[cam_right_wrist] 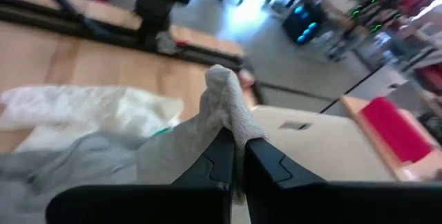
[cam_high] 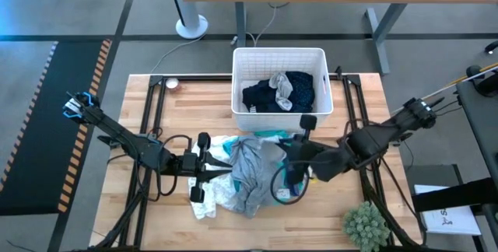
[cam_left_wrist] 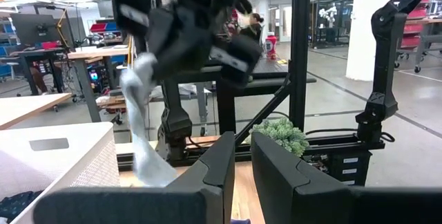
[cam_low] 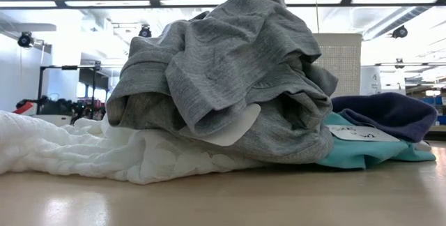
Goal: Sort clothes
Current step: Put the gray sock in to the laundry bin
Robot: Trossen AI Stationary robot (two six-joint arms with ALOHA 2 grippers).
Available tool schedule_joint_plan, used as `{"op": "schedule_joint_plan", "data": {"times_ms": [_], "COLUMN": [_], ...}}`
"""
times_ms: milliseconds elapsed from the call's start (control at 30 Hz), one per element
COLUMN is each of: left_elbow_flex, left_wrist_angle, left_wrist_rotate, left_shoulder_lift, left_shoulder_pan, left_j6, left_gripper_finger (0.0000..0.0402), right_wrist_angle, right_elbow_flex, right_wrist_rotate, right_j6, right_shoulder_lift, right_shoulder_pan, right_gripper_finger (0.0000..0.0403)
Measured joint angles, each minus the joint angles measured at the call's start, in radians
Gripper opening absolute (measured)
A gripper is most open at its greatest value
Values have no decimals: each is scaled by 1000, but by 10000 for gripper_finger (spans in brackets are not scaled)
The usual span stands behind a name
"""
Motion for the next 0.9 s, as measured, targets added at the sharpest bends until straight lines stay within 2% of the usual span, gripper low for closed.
{"op": "schedule_joint_plan", "data": {"times_ms": [233, 433, 600, 900], "left_elbow_flex": [0, 0, 0, 0], "left_wrist_angle": [1, 1, 1, 1], "left_wrist_rotate": [0, 0, 0, 0], "left_shoulder_lift": [0, 0, 0, 0], "left_shoulder_pan": [0, 0, 0, 0], "left_j6": [0, 0, 0, 0], "left_gripper_finger": [36, 36, 36, 36], "right_wrist_angle": [9, 45, 58, 59], "right_elbow_flex": [146, 257, 337, 385], "right_wrist_rotate": [104, 108, 104, -62], "right_j6": [-143, -274, -353, -345], "right_shoulder_lift": [0, 0, -1, -1], "right_shoulder_pan": [-15, -93, -203, -457], "right_gripper_finger": [0, 0, 0, 0]}}
